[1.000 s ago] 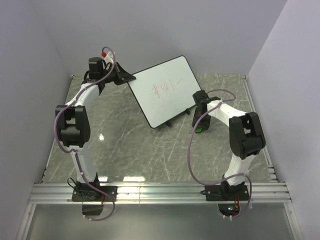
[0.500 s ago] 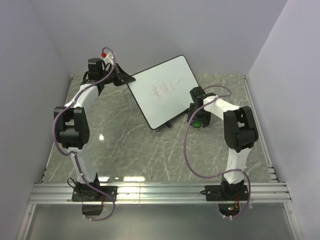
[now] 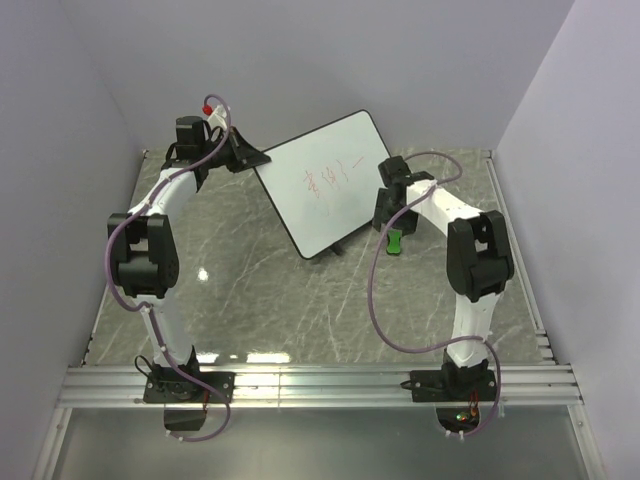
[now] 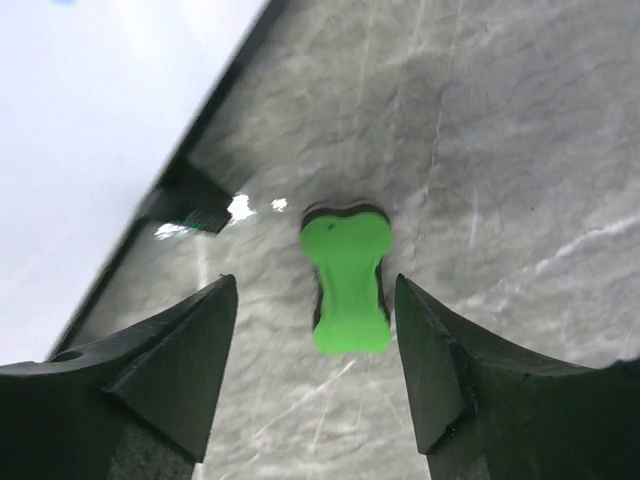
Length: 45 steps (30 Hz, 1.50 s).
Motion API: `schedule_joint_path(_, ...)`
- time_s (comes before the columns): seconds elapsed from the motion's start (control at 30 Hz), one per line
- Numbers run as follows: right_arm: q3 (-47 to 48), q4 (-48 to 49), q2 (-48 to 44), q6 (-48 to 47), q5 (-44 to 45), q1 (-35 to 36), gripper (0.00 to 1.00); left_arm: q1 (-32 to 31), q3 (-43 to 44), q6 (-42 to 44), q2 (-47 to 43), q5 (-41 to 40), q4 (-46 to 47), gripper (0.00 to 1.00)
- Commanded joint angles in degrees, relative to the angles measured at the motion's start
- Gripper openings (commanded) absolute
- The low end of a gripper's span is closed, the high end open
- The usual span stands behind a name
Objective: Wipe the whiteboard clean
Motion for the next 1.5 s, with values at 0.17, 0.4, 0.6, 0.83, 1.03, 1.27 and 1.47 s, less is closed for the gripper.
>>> schedule_joint_path(0.17,-0.7,-2.0,2.7,-0.3,3.4,-0.8,0.69,0.1,-1.0,9.9,-1.3,-6.2,-11.2,0.0)
schedule_joint_path(0.4,-4.9,0.3,0.8,-0.5,3.1,-1.3,0.53,-0.1,-0.7,10.0,-1.3,-6.7,-12.2,0.0)
schedule_joint_path(0.6,-6.2,1.0,1.0,0.2,2.3,-1.2,0.19,-0.6,-0.1,10.1,-1.3,-6.9,-13.0,0.0)
schedule_joint_path(0.83,2.3,-1.9,-2.8,0.7,-1.2,-1.0,0.0,-2.2,-2.4,11.9,-2.3,-8.3,-13.6,0.0)
schedule_joint_path(1.03,22.2,-4.9,-3.1,2.9,-10.9,0.6,0.0,-3.6,-4.3,11.6,-2.1,-8.9,-13.0,0.0)
schedule_joint_path(1.27,35.9,0.2,3.2,5.4,-26.9,5.4,0.0,-5.8,-3.5,12.2,-1.6,-10.1,-14.1,0.0)
schedule_joint_path(1.47,50.3,-2.3,13.8,7.4,-30.7,9.8,0.0,-7.5,-3.7,13.2,-1.9,-11.1,-14.9,0.0)
